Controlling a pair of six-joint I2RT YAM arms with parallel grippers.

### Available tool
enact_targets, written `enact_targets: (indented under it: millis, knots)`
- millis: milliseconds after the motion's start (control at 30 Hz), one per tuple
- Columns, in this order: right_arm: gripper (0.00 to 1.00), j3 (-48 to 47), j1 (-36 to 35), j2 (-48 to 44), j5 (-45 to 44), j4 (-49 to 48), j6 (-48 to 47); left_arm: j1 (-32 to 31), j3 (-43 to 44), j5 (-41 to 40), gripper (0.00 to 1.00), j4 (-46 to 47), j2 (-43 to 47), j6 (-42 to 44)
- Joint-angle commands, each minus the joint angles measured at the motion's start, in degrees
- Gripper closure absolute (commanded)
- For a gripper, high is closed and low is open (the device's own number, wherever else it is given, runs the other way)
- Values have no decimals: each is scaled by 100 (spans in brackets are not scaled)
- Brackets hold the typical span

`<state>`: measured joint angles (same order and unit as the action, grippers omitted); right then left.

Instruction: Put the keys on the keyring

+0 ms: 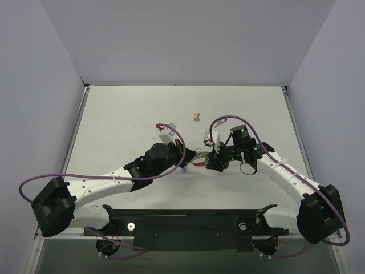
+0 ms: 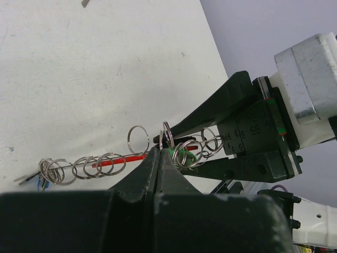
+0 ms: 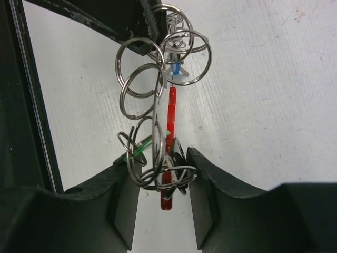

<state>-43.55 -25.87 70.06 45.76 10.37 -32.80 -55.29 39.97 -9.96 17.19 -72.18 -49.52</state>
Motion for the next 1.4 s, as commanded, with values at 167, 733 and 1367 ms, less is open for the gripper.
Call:
enact_targets:
  millis: [167,733,1367]
  knots:
    - [73,57,73,-238,653,-132,-60,79,-68,152,100,636,266,-269]
    - [66,180,223,-274,944,-175,-96,185,-331,248,100,821,504,-506]
    - [73,189,117,-309,979,-194,-288,194,-270,512,100,997,380,-665]
